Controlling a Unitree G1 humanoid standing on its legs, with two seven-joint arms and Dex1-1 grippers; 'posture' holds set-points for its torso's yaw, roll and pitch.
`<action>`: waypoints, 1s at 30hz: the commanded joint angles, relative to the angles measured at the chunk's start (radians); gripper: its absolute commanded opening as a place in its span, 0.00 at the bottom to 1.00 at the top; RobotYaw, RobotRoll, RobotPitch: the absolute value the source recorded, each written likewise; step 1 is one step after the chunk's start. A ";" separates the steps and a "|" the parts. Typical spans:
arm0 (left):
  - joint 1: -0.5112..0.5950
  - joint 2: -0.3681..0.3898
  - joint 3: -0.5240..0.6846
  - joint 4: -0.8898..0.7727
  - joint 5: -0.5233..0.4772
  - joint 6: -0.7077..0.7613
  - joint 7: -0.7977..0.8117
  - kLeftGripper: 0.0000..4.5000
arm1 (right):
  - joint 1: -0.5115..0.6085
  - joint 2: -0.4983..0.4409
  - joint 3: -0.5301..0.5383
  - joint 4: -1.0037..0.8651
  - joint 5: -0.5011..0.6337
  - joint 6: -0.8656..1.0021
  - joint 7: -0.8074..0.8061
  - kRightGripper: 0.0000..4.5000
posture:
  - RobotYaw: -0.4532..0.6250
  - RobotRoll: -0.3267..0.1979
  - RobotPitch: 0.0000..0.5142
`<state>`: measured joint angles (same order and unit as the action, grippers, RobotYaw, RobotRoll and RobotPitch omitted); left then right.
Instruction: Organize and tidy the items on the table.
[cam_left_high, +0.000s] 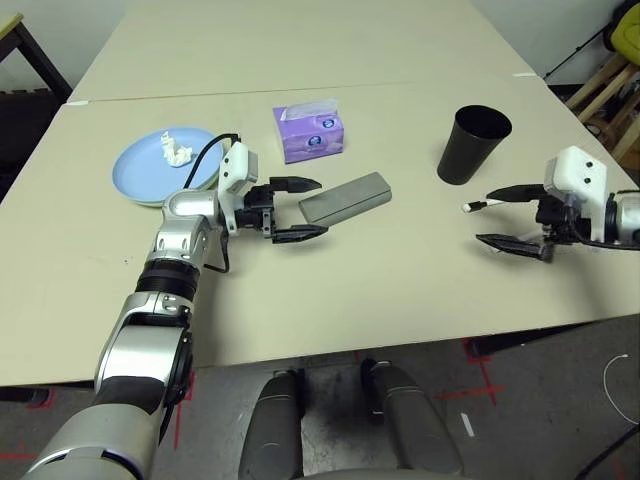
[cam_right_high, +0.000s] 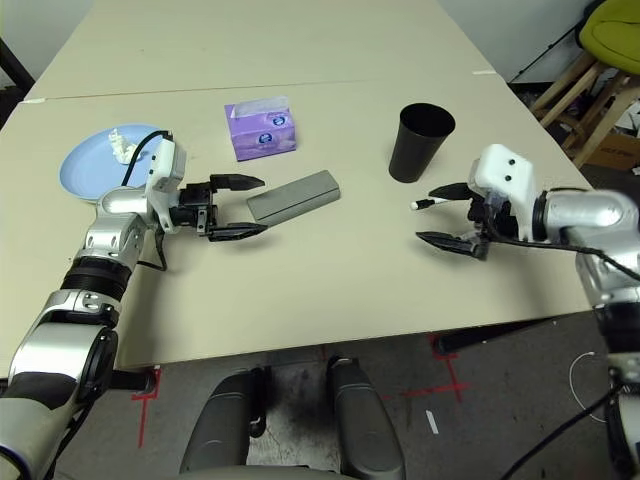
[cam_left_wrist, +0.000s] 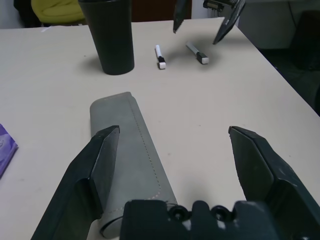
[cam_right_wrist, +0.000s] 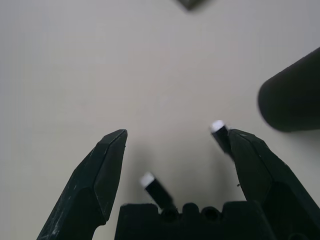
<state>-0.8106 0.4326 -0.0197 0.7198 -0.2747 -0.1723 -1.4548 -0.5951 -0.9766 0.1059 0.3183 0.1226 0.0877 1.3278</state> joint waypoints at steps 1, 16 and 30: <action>0.016 -0.010 -0.008 -0.027 -0.001 -0.003 0.002 0.99 | -0.015 -0.017 0.049 0.006 -0.047 0.007 0.049 1.00 | 0.46 0.62 0.38; 0.006 -0.010 -0.002 -0.022 -0.004 0.003 0.013 0.99 | -0.212 -0.091 0.223 0.018 -0.313 -0.131 0.217 1.00 | 0.45 0.62 0.45; 0.016 0.004 0.001 -0.047 -0.009 0.028 0.019 0.99 | -0.266 -0.048 0.305 0.051 -0.423 -0.372 0.273 1.00 | 0.46 0.62 0.49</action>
<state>-0.8106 0.4314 -0.0184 0.6871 -0.2797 -0.1525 -1.4345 -0.8793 -1.0221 0.4013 0.3902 -0.2979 -0.2862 1.5889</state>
